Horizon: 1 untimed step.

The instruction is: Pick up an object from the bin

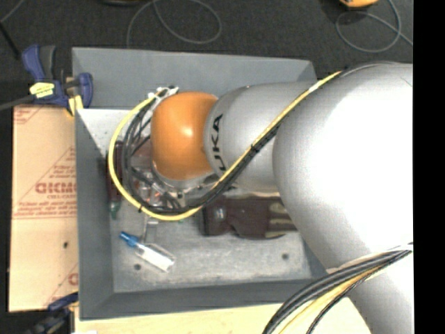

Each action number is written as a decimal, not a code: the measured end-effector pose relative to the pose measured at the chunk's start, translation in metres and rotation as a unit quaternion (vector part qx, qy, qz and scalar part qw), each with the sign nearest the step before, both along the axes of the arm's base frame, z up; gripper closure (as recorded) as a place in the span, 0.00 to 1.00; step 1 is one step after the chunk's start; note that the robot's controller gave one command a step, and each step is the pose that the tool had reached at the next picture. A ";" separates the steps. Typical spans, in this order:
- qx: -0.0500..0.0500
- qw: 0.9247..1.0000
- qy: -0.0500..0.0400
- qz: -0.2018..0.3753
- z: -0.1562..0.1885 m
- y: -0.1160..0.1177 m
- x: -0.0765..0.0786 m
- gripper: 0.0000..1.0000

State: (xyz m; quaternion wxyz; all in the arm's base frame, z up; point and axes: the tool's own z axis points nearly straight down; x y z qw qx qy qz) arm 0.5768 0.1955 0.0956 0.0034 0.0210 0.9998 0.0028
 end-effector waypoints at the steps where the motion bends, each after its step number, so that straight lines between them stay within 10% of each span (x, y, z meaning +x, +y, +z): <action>1: -0.002 0.989 0.001 0.145 0.014 -0.034 -0.005 0.00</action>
Offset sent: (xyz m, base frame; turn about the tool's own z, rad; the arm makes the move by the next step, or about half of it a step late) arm -0.0228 -0.0611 0.0417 -0.3834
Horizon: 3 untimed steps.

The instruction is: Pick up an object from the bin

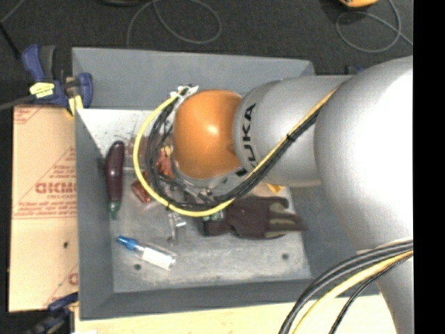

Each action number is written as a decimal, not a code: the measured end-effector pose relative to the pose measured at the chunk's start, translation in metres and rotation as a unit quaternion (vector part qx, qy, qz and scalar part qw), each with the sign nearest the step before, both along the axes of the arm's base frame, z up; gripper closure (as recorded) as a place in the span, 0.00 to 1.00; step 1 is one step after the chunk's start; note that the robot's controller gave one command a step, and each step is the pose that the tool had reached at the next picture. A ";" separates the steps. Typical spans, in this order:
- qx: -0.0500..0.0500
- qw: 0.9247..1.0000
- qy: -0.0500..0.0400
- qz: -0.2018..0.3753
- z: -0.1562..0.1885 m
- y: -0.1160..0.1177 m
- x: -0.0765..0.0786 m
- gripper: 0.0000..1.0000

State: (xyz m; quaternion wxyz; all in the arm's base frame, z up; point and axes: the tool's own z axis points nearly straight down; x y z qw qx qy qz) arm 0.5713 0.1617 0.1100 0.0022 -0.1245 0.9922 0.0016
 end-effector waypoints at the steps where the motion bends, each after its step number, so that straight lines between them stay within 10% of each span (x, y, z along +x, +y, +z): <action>1: -0.001 0.997 -0.001 0.074 0.014 -0.019 -0.007 0.00; 2: 0.001 0.999 -0.002 0.048 0.005 -0.021 -0.020 0.00; 3: 0.000 0.986 0.001 0.166 0.021 -0.061 -0.031 0.00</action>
Offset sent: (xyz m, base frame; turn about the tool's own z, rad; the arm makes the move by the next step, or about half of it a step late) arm -0.0384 -0.0254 -0.0180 -0.2906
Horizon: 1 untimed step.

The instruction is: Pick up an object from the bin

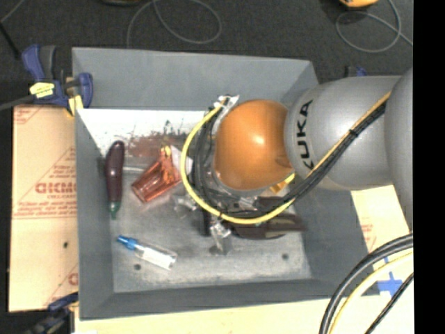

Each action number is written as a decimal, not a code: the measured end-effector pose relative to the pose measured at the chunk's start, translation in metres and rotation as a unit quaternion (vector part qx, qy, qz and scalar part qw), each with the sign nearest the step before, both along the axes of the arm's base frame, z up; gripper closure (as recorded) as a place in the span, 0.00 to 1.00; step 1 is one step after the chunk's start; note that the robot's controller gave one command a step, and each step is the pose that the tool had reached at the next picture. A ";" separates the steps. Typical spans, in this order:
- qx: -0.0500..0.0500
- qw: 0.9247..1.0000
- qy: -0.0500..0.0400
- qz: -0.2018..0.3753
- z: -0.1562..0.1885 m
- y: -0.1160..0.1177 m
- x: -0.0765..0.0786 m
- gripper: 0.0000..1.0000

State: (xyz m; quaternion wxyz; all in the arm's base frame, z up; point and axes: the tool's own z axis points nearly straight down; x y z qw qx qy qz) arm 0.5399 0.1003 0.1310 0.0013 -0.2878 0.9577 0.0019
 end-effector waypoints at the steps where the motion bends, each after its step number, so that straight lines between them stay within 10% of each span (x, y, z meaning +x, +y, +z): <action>1: -0.001 0.999 -0.005 0.040 0.015 -0.032 -0.001 0.00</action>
Offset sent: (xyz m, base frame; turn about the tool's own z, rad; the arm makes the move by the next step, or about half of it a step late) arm 0.0033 -0.0830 -0.0014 -0.0412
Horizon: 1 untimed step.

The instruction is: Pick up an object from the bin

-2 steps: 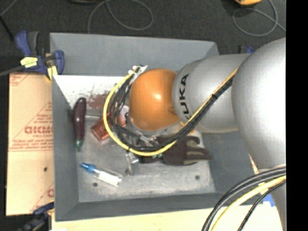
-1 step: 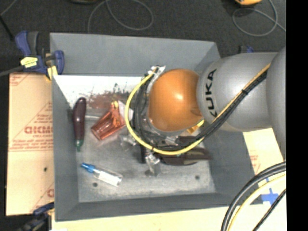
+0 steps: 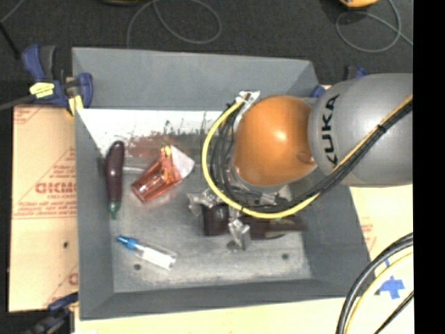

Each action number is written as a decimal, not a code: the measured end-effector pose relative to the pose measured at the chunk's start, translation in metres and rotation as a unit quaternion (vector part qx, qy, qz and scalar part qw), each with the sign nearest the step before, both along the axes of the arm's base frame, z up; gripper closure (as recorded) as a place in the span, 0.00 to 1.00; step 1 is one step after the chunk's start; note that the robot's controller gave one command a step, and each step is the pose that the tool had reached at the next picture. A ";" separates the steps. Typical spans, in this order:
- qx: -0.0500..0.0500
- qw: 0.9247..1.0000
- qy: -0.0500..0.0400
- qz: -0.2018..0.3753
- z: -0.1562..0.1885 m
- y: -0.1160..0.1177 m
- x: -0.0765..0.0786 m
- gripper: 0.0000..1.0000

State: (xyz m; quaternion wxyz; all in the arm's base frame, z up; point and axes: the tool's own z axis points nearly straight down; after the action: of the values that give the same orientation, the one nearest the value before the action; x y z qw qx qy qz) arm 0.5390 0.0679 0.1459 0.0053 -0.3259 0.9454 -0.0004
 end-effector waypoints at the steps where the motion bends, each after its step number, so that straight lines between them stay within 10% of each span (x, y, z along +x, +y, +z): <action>1: 0.002 0.992 0.003 -0.125 -0.005 -0.013 0.001 0.00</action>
Offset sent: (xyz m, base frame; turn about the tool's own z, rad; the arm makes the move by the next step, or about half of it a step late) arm 0.0204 -0.0167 -0.0286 -0.0953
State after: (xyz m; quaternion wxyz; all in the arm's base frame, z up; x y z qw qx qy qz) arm 0.5401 0.0553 0.1414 0.0027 -0.2055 0.9786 0.0019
